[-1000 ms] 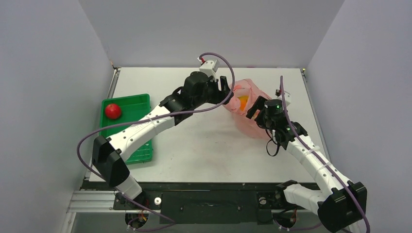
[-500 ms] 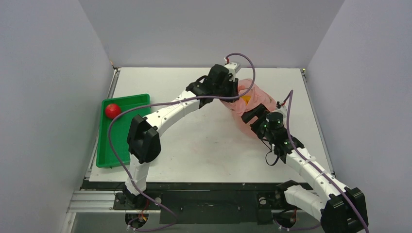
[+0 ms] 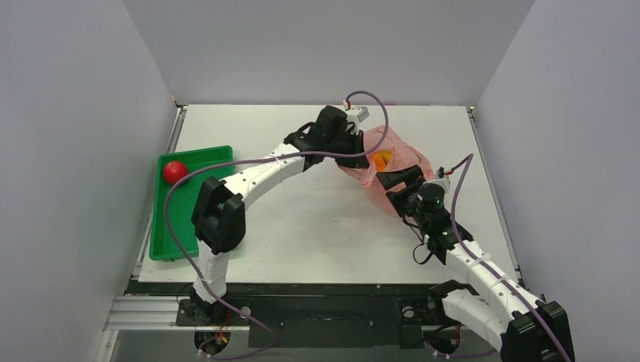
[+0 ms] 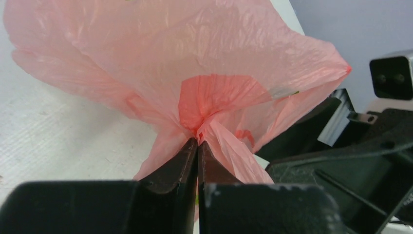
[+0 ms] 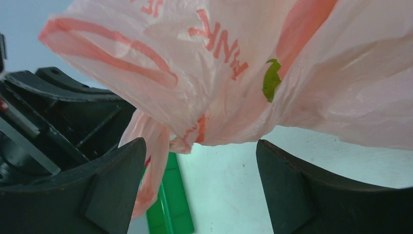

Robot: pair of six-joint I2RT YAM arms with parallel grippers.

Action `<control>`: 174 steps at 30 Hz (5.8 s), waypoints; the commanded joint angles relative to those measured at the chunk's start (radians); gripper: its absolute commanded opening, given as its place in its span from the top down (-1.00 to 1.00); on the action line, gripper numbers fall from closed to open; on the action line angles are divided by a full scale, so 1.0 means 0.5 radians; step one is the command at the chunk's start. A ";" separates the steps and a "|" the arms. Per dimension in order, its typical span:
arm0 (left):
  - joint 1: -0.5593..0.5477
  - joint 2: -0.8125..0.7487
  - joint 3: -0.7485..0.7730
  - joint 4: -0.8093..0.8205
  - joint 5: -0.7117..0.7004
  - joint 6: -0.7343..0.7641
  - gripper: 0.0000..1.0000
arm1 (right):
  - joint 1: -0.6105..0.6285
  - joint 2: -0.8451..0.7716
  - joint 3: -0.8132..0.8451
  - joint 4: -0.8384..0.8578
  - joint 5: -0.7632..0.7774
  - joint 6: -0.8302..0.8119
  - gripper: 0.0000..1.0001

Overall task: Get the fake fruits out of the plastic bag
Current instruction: Adjust the plastic bag at the center of the board.

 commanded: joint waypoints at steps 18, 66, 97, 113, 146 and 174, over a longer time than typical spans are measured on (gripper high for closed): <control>0.082 -0.270 -0.353 0.673 0.548 -0.529 1.00 | 0.139 0.286 0.095 0.135 0.317 0.048 -0.50; 0.376 0.397 1.103 -1.043 -0.623 0.812 0.87 | -0.382 -0.154 0.425 -1.251 0.611 -1.448 1.00; 0.242 -1.113 -1.253 0.756 -0.476 -0.984 -0.12 | -0.380 -0.092 0.579 -1.186 0.096 -1.621 1.00; 0.189 -0.950 -1.356 0.920 -0.754 -1.368 -0.13 | -0.380 -0.163 0.549 -1.170 0.051 -1.631 0.51; 0.134 -0.821 -1.721 1.717 -0.437 -2.075 0.21 | -0.377 -0.217 0.430 -1.384 -0.124 -1.265 -0.63; 0.428 0.319 0.601 -0.532 -0.378 0.710 1.00 | -0.378 0.010 0.701 -1.808 -0.466 -1.619 1.00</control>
